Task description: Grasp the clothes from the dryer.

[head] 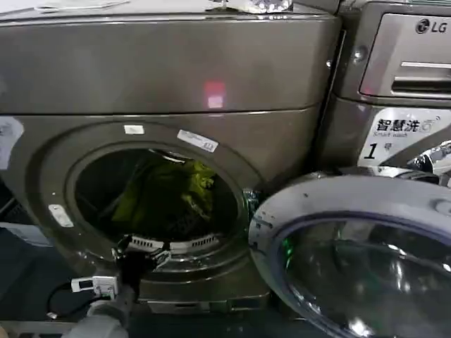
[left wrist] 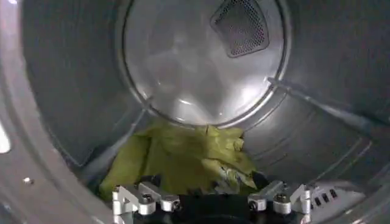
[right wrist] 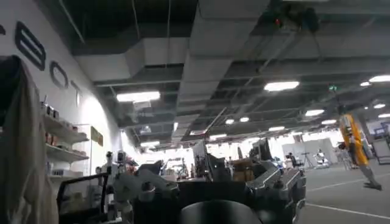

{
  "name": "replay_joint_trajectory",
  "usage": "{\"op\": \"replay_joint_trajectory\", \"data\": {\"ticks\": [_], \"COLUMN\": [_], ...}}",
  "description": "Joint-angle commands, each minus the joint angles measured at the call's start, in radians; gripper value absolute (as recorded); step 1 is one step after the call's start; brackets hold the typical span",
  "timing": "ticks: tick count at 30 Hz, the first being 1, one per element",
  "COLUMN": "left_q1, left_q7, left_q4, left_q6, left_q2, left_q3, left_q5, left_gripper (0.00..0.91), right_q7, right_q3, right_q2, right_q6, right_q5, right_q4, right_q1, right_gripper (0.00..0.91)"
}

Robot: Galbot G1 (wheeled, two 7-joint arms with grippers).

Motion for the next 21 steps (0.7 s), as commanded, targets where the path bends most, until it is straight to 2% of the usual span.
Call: {"op": "replay_joint_trajectory", "data": {"ticks": [1, 4, 11, 17, 21], "left_q1": [-0.184, -0.266, -0.454, -0.575, -0.629], "left_q7": [0.002, 0.000, 0.015, 0.022, 0.026], "left_q4": [0.170, 0.284, 0.488, 0.725, 0.829], "left_q6": [-0.057, -0.099, -0.115, -0.230, -0.258], "left_q2": [-0.007, -0.010, -0.012, -0.030, -0.034], "left_q3": [0.010, 0.005, -0.011, -0.024, -0.027], "left_q5": [0.028, 0.020, 0.031, 0.103, 0.127], "left_gripper": [0.907, 0.907, 0.907, 0.907, 0.907], "right_q7": [-0.001, 0.000, -0.001, -0.001, -0.003], "right_q3": [0.001, -0.003, -0.011, -0.016, -0.020], "right_q2": [-0.001, -0.001, -0.002, -0.004, -0.003], "right_q6": [0.010, 0.009, 0.008, 0.006, 0.006], "right_q5": [0.001, 0.002, 0.003, 0.004, 0.004], "right_q4": [0.001, 0.007, 0.015, 0.024, 0.027], "right_q1": [-0.002, 0.001, 0.002, 0.006, 0.007], "right_gripper": [0.907, 0.907, 0.907, 0.907, 0.907]}}
